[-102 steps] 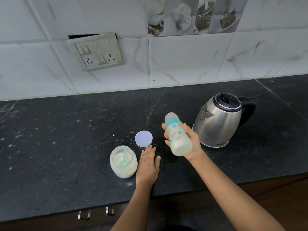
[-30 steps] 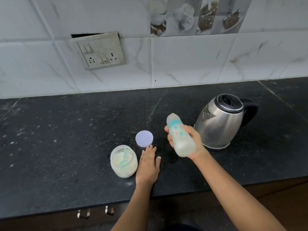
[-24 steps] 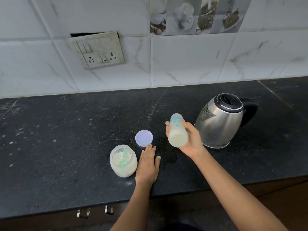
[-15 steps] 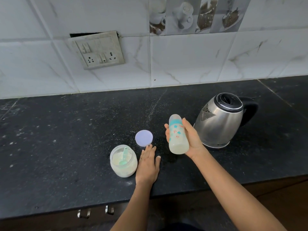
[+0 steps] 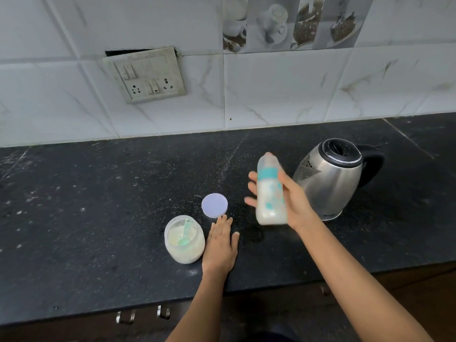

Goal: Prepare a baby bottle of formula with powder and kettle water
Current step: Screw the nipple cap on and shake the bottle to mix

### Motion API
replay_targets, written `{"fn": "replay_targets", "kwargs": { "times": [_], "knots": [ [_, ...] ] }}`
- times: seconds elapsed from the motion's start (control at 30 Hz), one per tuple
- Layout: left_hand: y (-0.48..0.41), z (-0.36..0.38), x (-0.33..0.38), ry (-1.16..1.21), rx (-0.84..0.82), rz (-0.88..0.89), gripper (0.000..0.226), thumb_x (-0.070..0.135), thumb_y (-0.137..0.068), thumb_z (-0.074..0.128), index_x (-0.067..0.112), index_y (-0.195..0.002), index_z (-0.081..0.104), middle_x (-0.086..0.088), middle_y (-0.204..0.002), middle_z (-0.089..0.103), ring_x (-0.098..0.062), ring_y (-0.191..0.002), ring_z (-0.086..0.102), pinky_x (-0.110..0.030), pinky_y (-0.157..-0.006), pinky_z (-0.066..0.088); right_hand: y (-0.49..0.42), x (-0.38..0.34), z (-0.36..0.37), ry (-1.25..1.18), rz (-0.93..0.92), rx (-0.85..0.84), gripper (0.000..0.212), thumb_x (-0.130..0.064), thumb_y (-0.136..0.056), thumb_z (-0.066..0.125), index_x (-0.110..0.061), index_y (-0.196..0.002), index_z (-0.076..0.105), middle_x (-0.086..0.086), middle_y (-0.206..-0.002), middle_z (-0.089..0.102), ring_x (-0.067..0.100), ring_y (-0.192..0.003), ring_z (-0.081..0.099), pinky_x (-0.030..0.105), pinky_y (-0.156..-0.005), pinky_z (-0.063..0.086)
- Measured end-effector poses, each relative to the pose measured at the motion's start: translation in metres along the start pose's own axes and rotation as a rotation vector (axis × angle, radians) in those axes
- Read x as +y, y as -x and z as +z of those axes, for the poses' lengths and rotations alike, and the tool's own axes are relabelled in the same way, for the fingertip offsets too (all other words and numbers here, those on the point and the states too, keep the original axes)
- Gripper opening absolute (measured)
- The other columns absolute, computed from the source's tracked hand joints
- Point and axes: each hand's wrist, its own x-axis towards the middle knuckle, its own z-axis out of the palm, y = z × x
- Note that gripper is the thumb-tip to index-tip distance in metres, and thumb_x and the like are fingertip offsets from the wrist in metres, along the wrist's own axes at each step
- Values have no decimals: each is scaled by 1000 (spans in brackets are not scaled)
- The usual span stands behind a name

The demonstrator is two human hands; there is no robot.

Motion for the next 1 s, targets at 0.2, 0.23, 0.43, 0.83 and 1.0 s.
{"fn": "replay_targets", "kwargs": {
  "times": [0.2, 0.23, 0.43, 0.83, 1.0],
  "knots": [
    [0, 0, 0, -1, -2, -1, 49, 34, -103, 35, 18, -149, 32, 0, -160, 22, -11, -149, 11, -25, -120, 2, 1, 3, 3, -148, -71, 71, 81, -27, -77, 73, -14, -148, 35, 19, -114, 67, 29, -93, 70, 53, -78, 56],
    [0, -1, 1, -1, -5, -2, 49, 35, -103, 34, 19, -149, 31, 1, -160, 22, -11, -149, 11, -25, -120, 1, 1, 4, 3, -152, -42, 64, 78, -28, -78, 73, -13, -146, 37, 17, -112, 68, 29, -92, 70, 52, -77, 56],
    [-1, 0, 0, -4, -12, -8, 49, 35, -103, 33, 19, -150, 30, 1, -160, 20, -11, -149, 10, -24, -120, 0, 0, 13, 5, -187, -39, 70, 89, -22, -65, 83, -5, -142, 41, 17, -110, 66, 27, -85, 68, 41, -74, 58],
    [1, -3, 1, 4, 13, 22, 48, 32, -103, 35, 17, -149, 32, 1, -159, 25, -10, -148, 12, -21, -118, -2, 7, 18, 10, 0, -20, -19, 81, -22, -70, 82, -10, -140, 41, 19, -109, 64, 34, -86, 68, 51, -80, 55],
    [0, -2, 0, 3, 25, 23, 48, 33, -103, 36, 16, -148, 33, 0, -159, 25, -11, -148, 13, -22, -118, -2, 3, 16, 16, -98, -224, 201, 65, -24, -75, 73, -14, -133, 44, 19, -106, 62, 32, -89, 68, 52, -81, 57]
  ]
}}
